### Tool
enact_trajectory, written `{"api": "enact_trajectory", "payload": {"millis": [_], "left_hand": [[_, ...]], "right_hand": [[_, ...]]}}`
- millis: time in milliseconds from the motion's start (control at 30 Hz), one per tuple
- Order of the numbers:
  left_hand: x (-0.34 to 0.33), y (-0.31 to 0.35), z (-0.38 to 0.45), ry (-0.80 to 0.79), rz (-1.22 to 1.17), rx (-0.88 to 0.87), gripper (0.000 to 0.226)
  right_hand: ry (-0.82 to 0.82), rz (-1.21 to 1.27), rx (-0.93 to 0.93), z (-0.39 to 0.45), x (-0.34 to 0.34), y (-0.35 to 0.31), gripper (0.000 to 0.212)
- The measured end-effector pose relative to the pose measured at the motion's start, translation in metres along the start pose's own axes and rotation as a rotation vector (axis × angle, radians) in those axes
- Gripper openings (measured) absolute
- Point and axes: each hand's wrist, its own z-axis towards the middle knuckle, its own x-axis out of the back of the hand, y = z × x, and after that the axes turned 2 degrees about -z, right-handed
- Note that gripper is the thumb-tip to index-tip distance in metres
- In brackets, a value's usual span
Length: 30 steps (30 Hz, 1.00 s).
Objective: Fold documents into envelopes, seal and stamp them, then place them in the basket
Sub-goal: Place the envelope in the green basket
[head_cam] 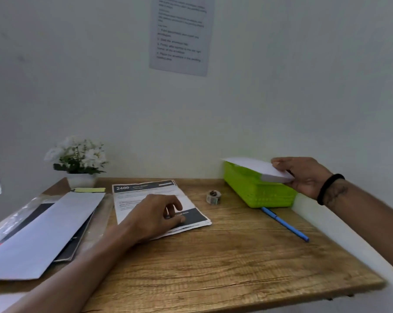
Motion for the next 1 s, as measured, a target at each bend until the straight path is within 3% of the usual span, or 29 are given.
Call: {"api": "enact_trajectory", "payload": {"millis": [333,500,667,833,1000], "left_hand": [[-0.015,0.007,-0.002,-0.066,-0.006,-0.076,0.030],[-0.016,0.006,0.000,-0.068,-0.024,-0.102,0.036],[-0.017,0.003,0.001,-0.074,-0.036,-0.095,0.040],[-0.018,0.003,0.001,-0.076,-0.046,-0.089,0.036],[-0.017,0.006,0.000,-0.093,-0.053,-0.081,0.036]], "right_hand": [[0.177,0.055,-0.141,0.030,0.042,0.030,0.035],[0.162,0.052,-0.107,0.025,0.046,0.040,0.030],[0.087,-0.476,0.128,0.005,0.054,0.034,0.048],[0.029,-1.038,0.463,-0.002,0.060,0.030,0.039],[0.029,-1.180,0.555,0.015,0.061,0.031,0.028]]}}
